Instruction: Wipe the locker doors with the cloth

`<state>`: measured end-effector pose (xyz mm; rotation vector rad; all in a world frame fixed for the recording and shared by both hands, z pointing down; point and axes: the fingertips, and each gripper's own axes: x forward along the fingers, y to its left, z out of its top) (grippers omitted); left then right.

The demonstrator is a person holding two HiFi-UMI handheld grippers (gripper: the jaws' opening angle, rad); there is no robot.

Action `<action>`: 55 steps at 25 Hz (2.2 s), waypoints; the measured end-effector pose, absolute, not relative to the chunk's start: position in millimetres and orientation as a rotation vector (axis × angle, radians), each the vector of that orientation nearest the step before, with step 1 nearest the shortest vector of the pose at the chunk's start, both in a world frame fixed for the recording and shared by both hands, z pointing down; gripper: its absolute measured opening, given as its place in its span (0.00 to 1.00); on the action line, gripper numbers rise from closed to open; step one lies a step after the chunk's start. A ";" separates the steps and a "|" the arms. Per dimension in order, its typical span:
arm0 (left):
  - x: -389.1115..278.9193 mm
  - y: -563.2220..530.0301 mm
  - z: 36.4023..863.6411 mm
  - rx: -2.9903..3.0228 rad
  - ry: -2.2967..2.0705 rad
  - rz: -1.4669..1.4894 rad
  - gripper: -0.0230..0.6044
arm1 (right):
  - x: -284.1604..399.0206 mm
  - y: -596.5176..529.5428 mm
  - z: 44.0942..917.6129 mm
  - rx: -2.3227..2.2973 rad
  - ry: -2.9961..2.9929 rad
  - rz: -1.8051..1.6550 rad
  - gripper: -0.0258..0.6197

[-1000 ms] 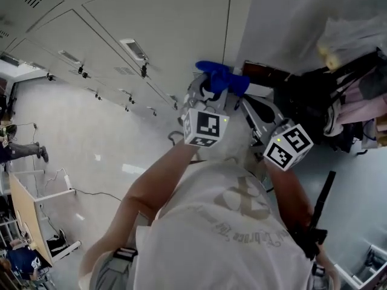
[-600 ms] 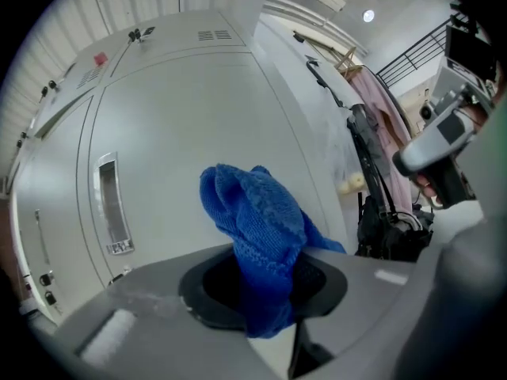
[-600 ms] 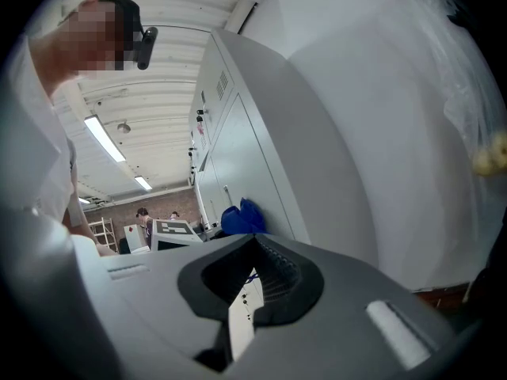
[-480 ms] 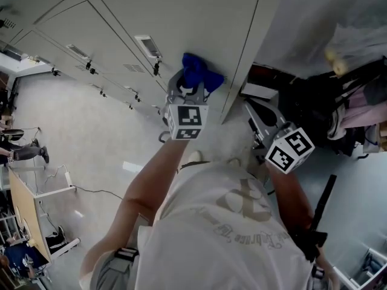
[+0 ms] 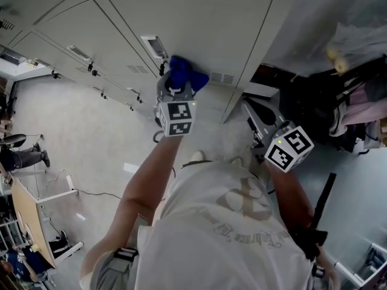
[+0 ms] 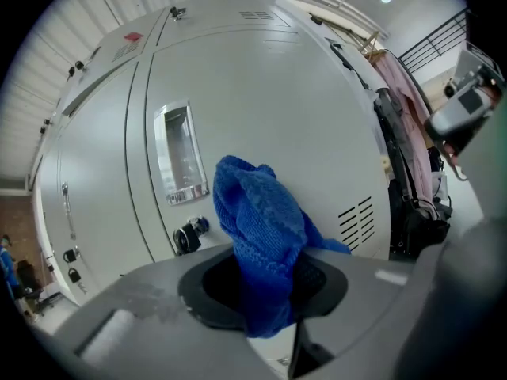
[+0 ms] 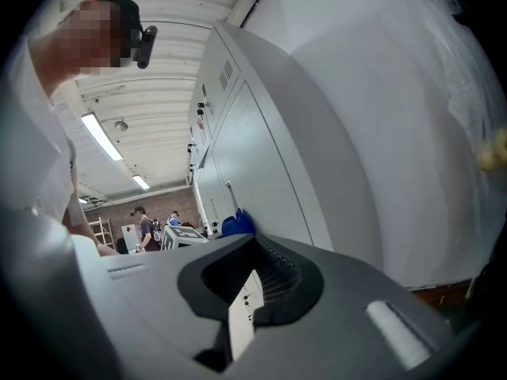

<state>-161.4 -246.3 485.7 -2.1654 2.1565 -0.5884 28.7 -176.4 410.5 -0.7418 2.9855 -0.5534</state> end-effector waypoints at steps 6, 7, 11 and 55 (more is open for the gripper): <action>-174.5 -246.6 517.6 -2.236 2.211 -0.619 0.22 | 26.4 -174.1 409.9 -0.782 2.978 -0.551 0.05; -176.3 -247.2 520.0 -2.227 2.202 -0.625 0.22 | 27.0 -174.6 410.2 -0.792 2.977 -0.552 0.05; -188.3 -244.2 537.0 -2.171 2.203 -0.691 0.22 | 28.3 -173.3 410.5 -0.820 2.965 -0.559 0.05; -5.2 -258.8 534.1 -2.125 1.973 -0.781 0.22 | 147.7 -190.8 428.9 -0.755 2.933 -0.634 0.05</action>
